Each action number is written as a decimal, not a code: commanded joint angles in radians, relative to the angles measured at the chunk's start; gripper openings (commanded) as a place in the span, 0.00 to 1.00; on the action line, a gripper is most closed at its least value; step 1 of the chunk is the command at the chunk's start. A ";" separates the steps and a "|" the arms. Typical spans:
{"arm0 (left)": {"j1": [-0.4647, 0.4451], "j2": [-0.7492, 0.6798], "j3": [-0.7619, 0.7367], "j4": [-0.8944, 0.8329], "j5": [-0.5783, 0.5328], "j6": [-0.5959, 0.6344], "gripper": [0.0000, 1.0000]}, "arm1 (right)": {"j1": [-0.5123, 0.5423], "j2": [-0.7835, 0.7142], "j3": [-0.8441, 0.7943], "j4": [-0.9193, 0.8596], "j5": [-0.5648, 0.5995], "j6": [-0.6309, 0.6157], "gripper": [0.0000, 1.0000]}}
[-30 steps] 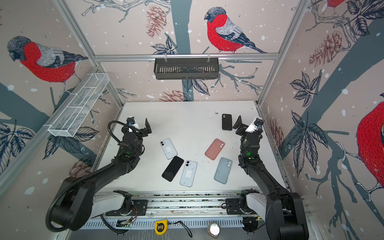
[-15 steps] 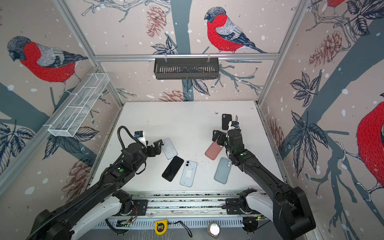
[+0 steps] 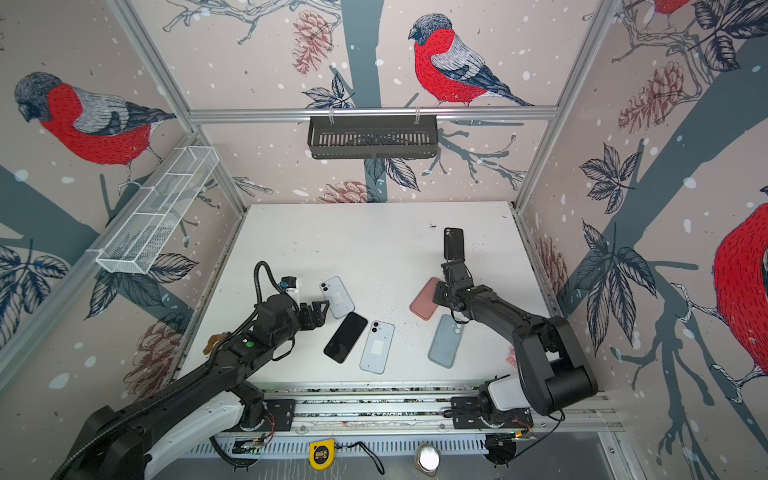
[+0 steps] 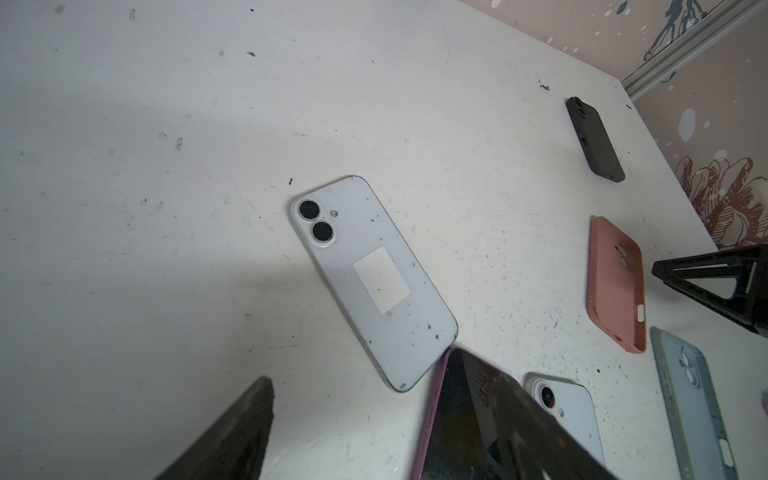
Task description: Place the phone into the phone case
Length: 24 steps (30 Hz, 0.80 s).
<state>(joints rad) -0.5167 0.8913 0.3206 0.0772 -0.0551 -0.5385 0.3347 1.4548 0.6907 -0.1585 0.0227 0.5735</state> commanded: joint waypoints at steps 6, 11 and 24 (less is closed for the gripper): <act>0.000 -0.058 -0.016 -0.014 -0.074 0.037 0.84 | 0.000 0.130 0.068 -0.055 0.004 -0.013 0.33; -0.005 -0.134 -0.030 -0.024 -0.065 0.056 0.92 | 0.027 0.155 0.095 -0.080 0.060 -0.028 0.18; -0.037 -0.342 -0.108 -0.003 -0.089 0.097 0.98 | 0.229 0.282 0.344 -0.173 0.206 -0.298 0.03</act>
<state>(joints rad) -0.5518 0.5613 0.2184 0.0528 -0.1333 -0.4625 0.5331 1.7210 0.9962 -0.2989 0.1703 0.3832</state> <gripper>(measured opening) 0.977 0.049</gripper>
